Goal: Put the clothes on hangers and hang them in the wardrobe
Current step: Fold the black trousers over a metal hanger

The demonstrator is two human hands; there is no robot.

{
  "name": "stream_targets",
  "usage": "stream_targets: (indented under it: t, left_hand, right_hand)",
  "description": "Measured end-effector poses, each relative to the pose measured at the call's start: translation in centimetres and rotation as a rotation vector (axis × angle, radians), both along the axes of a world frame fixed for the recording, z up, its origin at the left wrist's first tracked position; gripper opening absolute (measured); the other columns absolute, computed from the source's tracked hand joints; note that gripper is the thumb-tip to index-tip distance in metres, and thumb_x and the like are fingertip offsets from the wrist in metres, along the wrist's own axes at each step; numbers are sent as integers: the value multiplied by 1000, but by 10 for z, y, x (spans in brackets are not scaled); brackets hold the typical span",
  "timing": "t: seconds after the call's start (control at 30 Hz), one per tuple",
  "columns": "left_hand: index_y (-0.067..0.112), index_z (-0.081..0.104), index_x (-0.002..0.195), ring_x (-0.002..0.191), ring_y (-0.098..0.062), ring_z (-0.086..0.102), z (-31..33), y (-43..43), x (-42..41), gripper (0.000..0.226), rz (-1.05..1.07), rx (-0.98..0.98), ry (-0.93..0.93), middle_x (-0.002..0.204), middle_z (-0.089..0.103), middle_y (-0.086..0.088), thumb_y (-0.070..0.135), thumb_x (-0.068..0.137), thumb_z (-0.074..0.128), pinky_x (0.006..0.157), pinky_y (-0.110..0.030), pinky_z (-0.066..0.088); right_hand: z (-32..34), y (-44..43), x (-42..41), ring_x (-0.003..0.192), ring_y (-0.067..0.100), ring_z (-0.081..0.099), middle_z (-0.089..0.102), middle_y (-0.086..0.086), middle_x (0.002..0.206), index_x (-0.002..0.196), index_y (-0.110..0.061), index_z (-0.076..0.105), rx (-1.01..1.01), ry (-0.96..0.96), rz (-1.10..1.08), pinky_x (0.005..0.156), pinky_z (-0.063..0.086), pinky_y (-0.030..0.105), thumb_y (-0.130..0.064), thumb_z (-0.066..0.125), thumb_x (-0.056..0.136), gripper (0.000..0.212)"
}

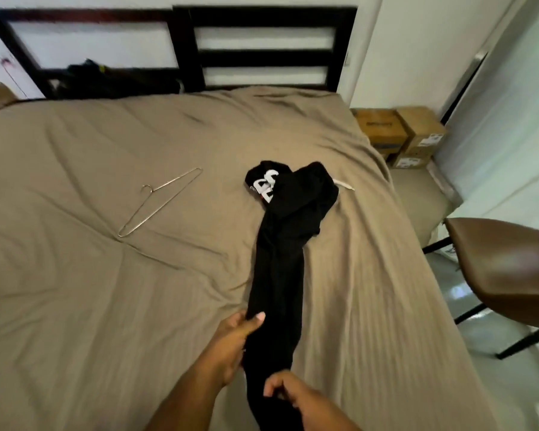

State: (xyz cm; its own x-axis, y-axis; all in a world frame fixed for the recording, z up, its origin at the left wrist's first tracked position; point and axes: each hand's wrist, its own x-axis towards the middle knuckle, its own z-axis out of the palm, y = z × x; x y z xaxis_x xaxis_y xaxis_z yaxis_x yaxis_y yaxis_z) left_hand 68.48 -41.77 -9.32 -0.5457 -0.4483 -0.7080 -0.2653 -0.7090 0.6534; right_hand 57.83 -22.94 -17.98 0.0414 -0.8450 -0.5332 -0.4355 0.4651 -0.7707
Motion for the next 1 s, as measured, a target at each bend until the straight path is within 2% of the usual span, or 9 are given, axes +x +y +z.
stream_targets:
  t: [0.03, 0.13, 0.23, 0.4, 0.53, 0.63, 0.77, 0.9, 1.0]
  left_hand:
    - [1, 66, 123, 101, -31, 73, 10, 5, 2, 31, 42, -4, 3, 111, 74, -19, 17, 97, 62, 82, -36, 60]
    - [-5, 67, 112, 83, -33, 75, 59, 13, 3, 21, 182, -7, 66, 99, 74, -25, 7, 97, 60, 65, -34, 62]
    - [-2, 67, 102, 67, -26, 74, 106, 8, -5, 13, 295, -47, 136, 84, 75, -20, 6, 97, 58, 55, -29, 59]
    - [12, 63, 130, 107, -31, 70, 188, 7, -24, 34, 211, -235, 356, 118, 72, -17, 2, 103, 46, 97, -43, 55]
    - [20, 55, 141, 133, -18, 55, 205, 43, -25, 44, -199, -315, 495, 141, 61, -3, 1, 102, 50, 115, -35, 40]
    - [18, 52, 144, 130, -9, 55, 182, 68, -6, 48, -602, -250, 444, 137, 62, 9, -1, 100, 54, 111, -25, 42]
    - [35, 69, 120, 106, -7, 64, 149, 64, 22, 31, -909, -138, 251, 113, 69, 9, 14, 99, 62, 88, -24, 48]
    - [16, 72, 107, 75, -6, 59, 101, 40, 27, 18, -588, -405, -144, 97, 69, 1, 26, 98, 59, 63, -22, 39]
    - [18, 66, 108, 82, -9, 62, 82, 30, 9, 32, -206, -412, -190, 106, 71, 0, 46, 92, 67, 62, -20, 41]
  right_hand:
    - [38, -11, -5, 98, 13, 70, 55, -42, 68, 117, -41, 62, -65, 96, 4, 94, 44, 29, -67, 62, 85, 42]
    - [174, -31, -13, 109, 2, 64, 66, -25, 111, 118, -38, 61, -172, -2, -159, 98, 48, 19, -21, 76, 86, 39]
    - [262, -46, -31, 102, 2, 66, 68, -16, 111, 119, -36, 65, -312, 122, -178, 89, 54, 21, -21, 78, 87, 38]
    - [325, -58, -62, 78, 10, 69, 75, -1, 89, 106, -11, 74, -310, -78, -537, 80, 54, 32, -53, 63, 91, 47]
    - [302, -59, -79, 99, 20, 71, 75, 3, 109, 126, -19, 69, -103, -392, -824, 80, 57, 35, -70, 46, 93, 65]
    - [281, -58, -78, 96, 20, 75, 76, 13, 112, 128, -13, 68, -102, -691, -950, 83, 59, 32, -58, 42, 102, 59]
    - [228, -59, -70, 54, 17, 69, 71, 14, 76, 126, 3, 64, 25, -441, -1069, 51, 51, 23, -20, 59, 97, 38]
    - [196, -47, -42, 74, 13, 68, 74, 8, 93, 114, -23, 74, -99, -358, -908, 63, 53, 22, 6, 54, 88, 43]
    - [183, -26, -21, 91, 3, 67, 75, -5, 103, 116, -28, 73, -137, -197, -560, 84, 51, 19, 11, 57, 84, 53]
